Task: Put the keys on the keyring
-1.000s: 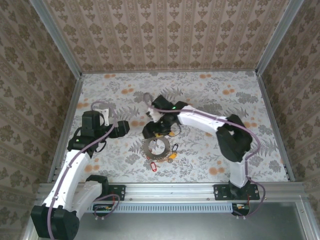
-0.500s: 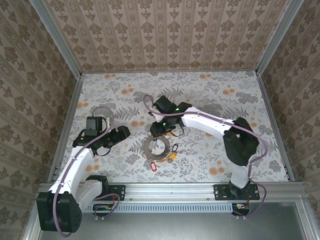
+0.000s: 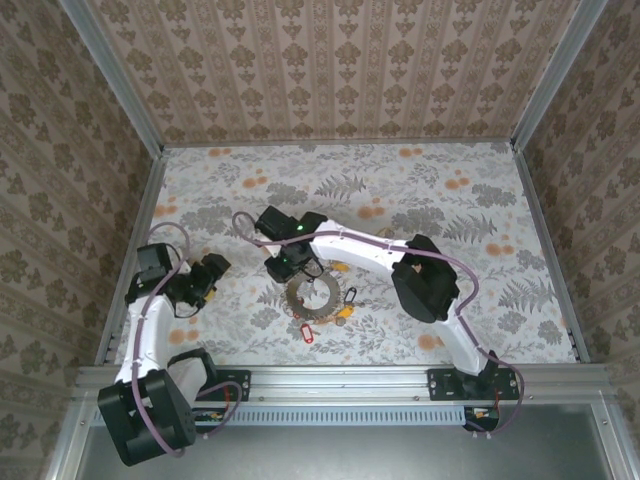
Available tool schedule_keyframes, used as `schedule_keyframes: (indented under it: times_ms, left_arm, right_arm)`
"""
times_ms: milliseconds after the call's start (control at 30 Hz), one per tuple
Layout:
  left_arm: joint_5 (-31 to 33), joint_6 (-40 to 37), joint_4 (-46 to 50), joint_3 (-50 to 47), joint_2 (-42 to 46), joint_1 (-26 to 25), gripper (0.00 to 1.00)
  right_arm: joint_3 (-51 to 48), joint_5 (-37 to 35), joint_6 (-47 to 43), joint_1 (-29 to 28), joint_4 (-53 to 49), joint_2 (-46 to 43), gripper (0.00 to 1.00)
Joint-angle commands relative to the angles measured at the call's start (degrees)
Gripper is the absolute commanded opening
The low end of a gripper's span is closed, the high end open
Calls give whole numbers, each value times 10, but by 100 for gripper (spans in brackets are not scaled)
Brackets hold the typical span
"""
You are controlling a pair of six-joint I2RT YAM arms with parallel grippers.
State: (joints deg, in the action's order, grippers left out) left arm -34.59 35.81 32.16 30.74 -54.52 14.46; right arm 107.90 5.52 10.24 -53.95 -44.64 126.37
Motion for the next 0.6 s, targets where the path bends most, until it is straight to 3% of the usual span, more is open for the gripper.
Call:
schedule_keyframes:
  times_ms: [0,567]
  left_arm:
    - [-17,-15,-2,-3,-8,8,78]
    - [-19,-41,-17,-3,-26,8,78]
  right_arm:
    - [39,-34,-14,-5,-77,32,22]
    - [157,-63,0,-18,-167,133,18]
